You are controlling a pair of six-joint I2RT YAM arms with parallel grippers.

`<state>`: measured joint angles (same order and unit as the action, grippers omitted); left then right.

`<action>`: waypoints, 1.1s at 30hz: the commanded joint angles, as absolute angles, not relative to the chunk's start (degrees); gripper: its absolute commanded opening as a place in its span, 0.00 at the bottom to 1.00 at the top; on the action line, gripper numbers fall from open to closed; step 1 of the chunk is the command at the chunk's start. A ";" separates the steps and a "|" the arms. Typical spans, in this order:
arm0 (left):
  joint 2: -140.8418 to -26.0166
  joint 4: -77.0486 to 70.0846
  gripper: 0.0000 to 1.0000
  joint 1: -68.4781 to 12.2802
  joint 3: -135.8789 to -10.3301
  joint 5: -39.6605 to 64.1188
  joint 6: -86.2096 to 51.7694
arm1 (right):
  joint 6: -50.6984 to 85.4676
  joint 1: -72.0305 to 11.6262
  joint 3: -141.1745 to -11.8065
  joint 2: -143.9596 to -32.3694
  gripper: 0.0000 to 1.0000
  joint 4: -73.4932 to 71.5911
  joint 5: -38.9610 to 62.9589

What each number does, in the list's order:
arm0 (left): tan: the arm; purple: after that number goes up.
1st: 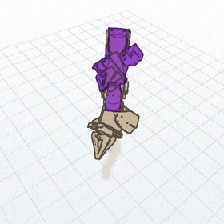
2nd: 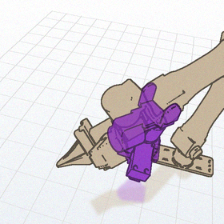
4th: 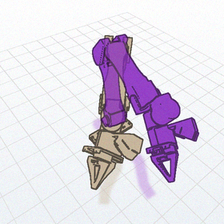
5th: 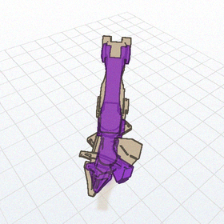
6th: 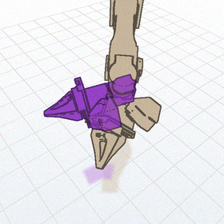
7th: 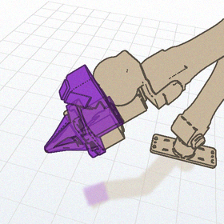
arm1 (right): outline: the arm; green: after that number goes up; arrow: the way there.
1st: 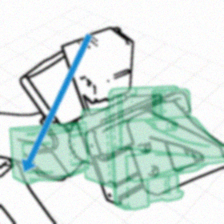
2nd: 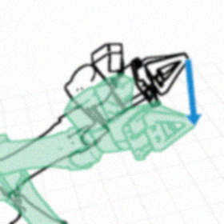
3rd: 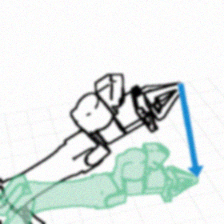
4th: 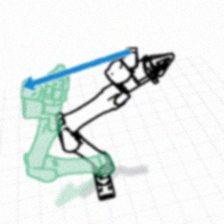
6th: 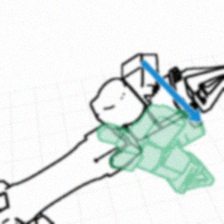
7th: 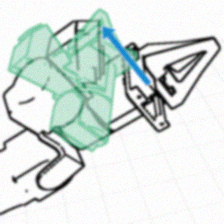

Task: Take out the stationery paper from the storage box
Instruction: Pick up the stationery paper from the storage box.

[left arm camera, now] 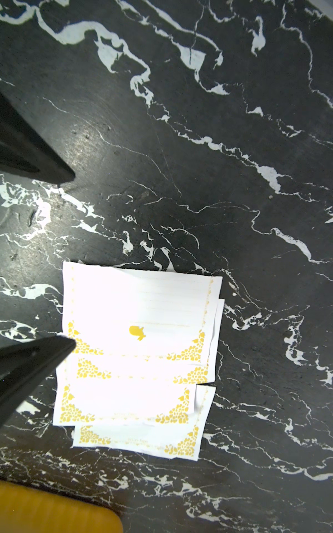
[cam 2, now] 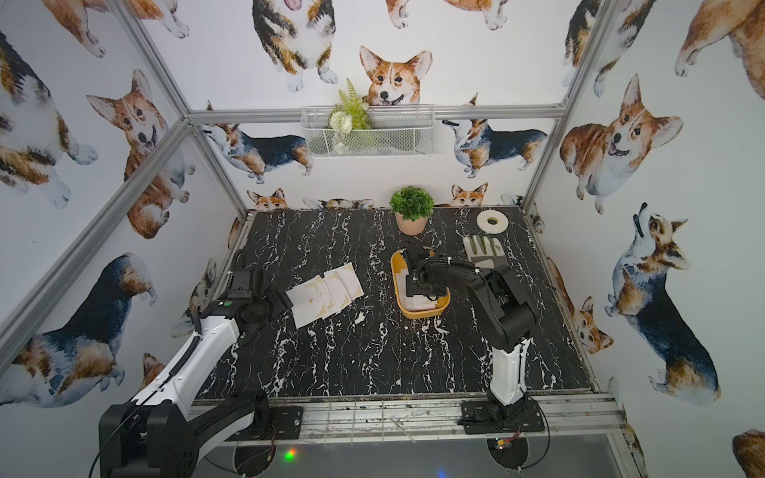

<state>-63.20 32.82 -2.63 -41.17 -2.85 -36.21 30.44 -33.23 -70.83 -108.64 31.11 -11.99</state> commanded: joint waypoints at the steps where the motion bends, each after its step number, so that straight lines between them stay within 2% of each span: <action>1: -63.19 32.19 0.86 -2.55 -40.96 -2.81 -36.33 | 31.67 -33.16 -70.20 -107.12 0.71 30.20 -12.67; 3: -63.28 32.08 0.86 -2.51 -40.83 -2.73 -36.45 | 31.55 -33.19 -69.84 -106.04 0.64 29.97 -13.15; 7: -63.54 31.73 0.86 -2.53 -40.66 -2.38 -36.67 | 31.12 -33.22 -69.65 -104.45 0.43 30.12 -13.69; 12: -63.63 31.47 0.86 -2.51 -40.44 -1.89 -36.83 | 30.76 -33.23 -69.50 -103.54 0.12 30.31 -13.65; 15: -63.57 31.46 0.86 -2.54 -40.51 -1.80 -36.91 | 30.60 -33.22 -69.52 -103.18 0.00 30.41 -13.60; 24: -63.54 31.21 0.86 -2.55 -40.43 -1.19 -37.27 | 30.08 -33.22 -69.31 -100.00 0.00 30.79 -13.92; 27: -63.54 30.98 0.86 -2.50 -40.22 -0.98 -37.54 | 29.72 -33.22 -69.34 -98.84 0.11 30.89 -13.99; 31: -63.54 30.84 0.86 -2.49 -40.34 -0.46 -37.71 | 29.29 -33.22 -69.22 -98.36 0.02 30.85 -13.56; 33: -63.48 30.85 0.86 -2.52 -40.31 -0.40 -37.71 | 29.18 -33.22 -69.38 -98.62 0.10 31.06 -13.29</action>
<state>-63.57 31.31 -2.63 -40.34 -0.54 -36.91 29.63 -33.10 -69.36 -98.78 30.76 -13.23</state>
